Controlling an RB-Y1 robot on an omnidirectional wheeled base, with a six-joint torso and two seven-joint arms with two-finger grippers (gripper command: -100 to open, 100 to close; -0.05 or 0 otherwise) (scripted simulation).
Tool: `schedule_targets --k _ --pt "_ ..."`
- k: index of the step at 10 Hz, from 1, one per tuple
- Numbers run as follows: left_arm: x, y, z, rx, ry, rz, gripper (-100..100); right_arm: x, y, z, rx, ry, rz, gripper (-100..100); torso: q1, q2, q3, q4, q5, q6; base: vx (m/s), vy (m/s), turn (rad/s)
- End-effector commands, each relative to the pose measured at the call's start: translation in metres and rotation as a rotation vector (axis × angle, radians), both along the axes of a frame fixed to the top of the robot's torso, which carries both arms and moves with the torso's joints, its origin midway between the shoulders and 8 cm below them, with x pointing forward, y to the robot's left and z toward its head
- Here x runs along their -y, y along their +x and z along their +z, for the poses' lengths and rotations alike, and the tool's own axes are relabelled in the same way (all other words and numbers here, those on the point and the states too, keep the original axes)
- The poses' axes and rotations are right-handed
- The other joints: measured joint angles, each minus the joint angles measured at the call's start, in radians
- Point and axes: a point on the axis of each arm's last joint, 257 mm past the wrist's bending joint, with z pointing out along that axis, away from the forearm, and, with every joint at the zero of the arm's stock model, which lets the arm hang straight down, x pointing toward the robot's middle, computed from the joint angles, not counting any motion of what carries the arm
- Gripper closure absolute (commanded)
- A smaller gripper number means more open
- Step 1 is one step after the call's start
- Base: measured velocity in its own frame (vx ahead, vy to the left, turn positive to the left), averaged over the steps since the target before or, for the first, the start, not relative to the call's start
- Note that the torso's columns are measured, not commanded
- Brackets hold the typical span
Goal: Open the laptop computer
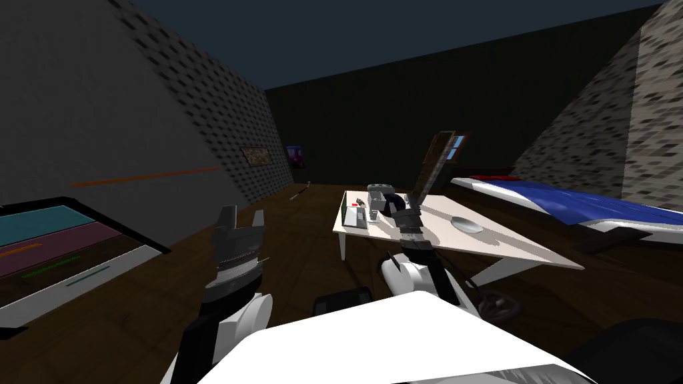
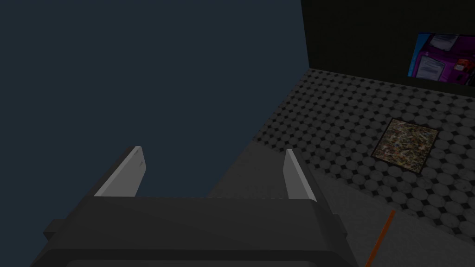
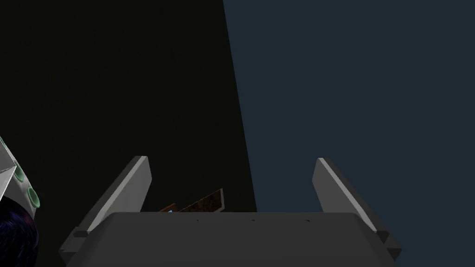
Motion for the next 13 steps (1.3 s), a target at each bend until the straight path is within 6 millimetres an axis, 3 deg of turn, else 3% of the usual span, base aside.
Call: schedule_targets --k 1,9,10,13 --pt "0.0 0.0 0.0 0.0 0.0 0.0 0 0.0 0.0 0.0 0.0 0.0 0.0 0 0.0 0.04 -0.082 0.041 0.0 0.0 0.0 0.0 0.0" --pt "0.0 -0.0001 0.0001 0.0 0.0 0.0 0 0.0 -0.0001 0.0002 0.0 0.0 0.0 0 0.0 0.618 -1.234 0.617 0.0 0.0 0.0 0.0 0.0" --pt "0.0 -0.0001 0.0002 0.0 0.0 0.0 0 -0.0032 0.0022 -0.0012 -0.013 -0.044 0.006 -100 0.0 0.691 -1.382 0.691 0.0 0.0 0.017 0.013 -0.011" --pt "0.0 0.0 -0.0001 0.0 0.0 0.0 0 -0.0094 0.0096 -0.0089 -0.053 -0.162 0.004 -100 0.002 0.736 -1.476 0.736 0.001 0.0 0.029 0.057 -0.023"
